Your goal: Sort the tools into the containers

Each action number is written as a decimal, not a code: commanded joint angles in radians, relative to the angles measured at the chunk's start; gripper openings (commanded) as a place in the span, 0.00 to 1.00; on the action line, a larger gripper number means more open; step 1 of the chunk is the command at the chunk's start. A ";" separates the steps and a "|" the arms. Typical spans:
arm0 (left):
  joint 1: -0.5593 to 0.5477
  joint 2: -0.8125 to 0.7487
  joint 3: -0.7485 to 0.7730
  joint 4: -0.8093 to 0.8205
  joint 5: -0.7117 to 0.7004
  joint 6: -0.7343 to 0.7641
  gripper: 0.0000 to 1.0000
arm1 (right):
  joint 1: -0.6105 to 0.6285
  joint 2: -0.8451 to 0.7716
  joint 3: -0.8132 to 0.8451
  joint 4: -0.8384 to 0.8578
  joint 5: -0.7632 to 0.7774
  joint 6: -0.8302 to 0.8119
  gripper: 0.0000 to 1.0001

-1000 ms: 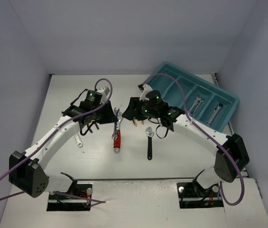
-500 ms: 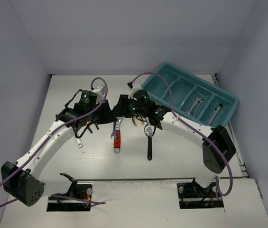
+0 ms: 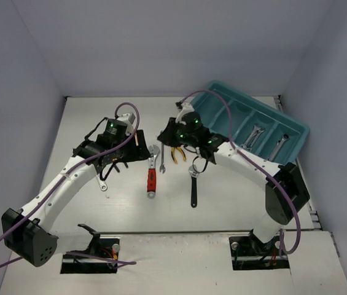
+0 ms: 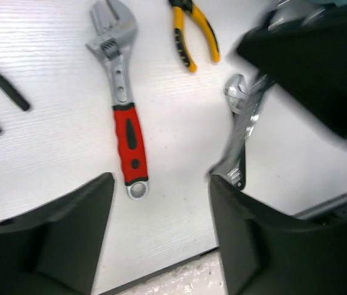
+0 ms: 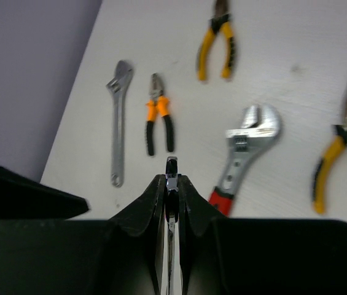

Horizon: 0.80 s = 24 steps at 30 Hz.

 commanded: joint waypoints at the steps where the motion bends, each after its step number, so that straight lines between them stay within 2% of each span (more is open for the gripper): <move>1: 0.005 -0.058 0.027 -0.030 -0.131 0.016 0.66 | -0.175 -0.118 0.007 -0.007 0.065 -0.052 0.00; 2: 0.008 -0.070 0.020 -0.042 -0.167 0.019 0.72 | -0.245 -0.126 0.019 -0.045 0.075 -0.080 0.00; 4: 0.011 -0.082 0.015 -0.081 -0.211 0.028 0.74 | -0.371 -0.133 0.046 -0.096 0.073 -0.118 0.00; 7: 0.012 -0.095 0.010 -0.118 -0.254 0.044 0.75 | -0.552 -0.122 0.084 -0.147 0.049 -0.144 0.00; 13: 0.017 -0.128 -0.007 -0.160 -0.308 0.064 0.76 | -0.798 -0.002 0.183 -0.261 0.033 -0.211 0.00; 15: 0.018 -0.136 -0.010 -0.171 -0.325 0.073 0.77 | -0.848 0.039 0.196 -0.262 0.034 -0.210 0.00; 20: 0.026 -0.145 -0.010 -0.194 -0.350 0.086 0.78 | -0.877 0.173 0.226 -0.271 0.070 -0.228 0.01; 24: 0.030 -0.151 -0.015 -0.204 -0.368 0.091 0.79 | -0.888 0.235 0.234 -0.273 0.099 -0.236 0.11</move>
